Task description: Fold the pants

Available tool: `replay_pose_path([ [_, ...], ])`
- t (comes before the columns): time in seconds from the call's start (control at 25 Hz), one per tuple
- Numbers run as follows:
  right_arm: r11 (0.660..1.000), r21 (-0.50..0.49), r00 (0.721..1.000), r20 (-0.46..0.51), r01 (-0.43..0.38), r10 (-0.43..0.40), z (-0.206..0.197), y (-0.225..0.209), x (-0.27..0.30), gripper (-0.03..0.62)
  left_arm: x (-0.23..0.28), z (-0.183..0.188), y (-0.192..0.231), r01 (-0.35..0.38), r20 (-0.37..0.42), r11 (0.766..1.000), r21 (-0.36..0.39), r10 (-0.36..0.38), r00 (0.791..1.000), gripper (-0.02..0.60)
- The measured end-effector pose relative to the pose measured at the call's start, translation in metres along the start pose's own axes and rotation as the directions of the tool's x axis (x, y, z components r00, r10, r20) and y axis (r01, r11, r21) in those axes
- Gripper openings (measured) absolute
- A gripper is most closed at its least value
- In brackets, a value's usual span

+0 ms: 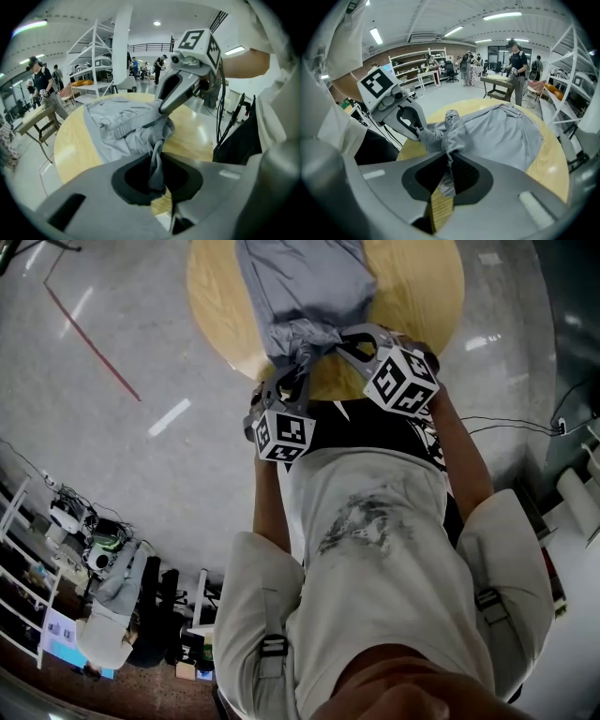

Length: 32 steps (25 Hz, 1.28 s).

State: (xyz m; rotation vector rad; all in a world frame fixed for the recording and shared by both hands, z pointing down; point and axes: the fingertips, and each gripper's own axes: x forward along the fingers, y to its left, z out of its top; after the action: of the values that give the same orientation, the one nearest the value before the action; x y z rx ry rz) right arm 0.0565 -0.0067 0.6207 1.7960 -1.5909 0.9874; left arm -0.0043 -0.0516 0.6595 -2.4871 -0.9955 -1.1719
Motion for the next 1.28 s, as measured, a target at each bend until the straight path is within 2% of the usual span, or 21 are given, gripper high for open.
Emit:
replay_pose_path([
  [0.32, 0.997, -0.075, 1.0, -0.008, 0.011, -0.012, 0.008, -0.011, -0.008, 0.048, -0.012, 0.042, 0.034, -0.046, 0.089, 0.999, 0.028, 0.043, 0.995, 0.049],
  [0.6, 0.991, -0.13, 0.999, -0.002, 0.04, -0.041, 0.025, -0.033, -0.019, 0.048, -0.014, 0.07, 0.055, -0.062, 0.14, 0.998, 0.018, 0.059, 0.988, 0.048],
  [1.04, 0.977, -0.203, 0.998, 0.004, 0.066, -0.066, 0.045, -0.085, -0.031, 0.048, -0.006, 0.116, 0.09, -0.091, 0.19, 0.996, -0.005, 0.091, 0.978, 0.048],
  [1.28, 0.97, -0.23, 0.997, 0.02, 0.075, -0.072, 0.065, -0.133, -0.022, 0.048, 0.009, 0.139, 0.132, -0.127, 0.202, 0.991, -0.032, 0.131, 0.971, 0.048],
])
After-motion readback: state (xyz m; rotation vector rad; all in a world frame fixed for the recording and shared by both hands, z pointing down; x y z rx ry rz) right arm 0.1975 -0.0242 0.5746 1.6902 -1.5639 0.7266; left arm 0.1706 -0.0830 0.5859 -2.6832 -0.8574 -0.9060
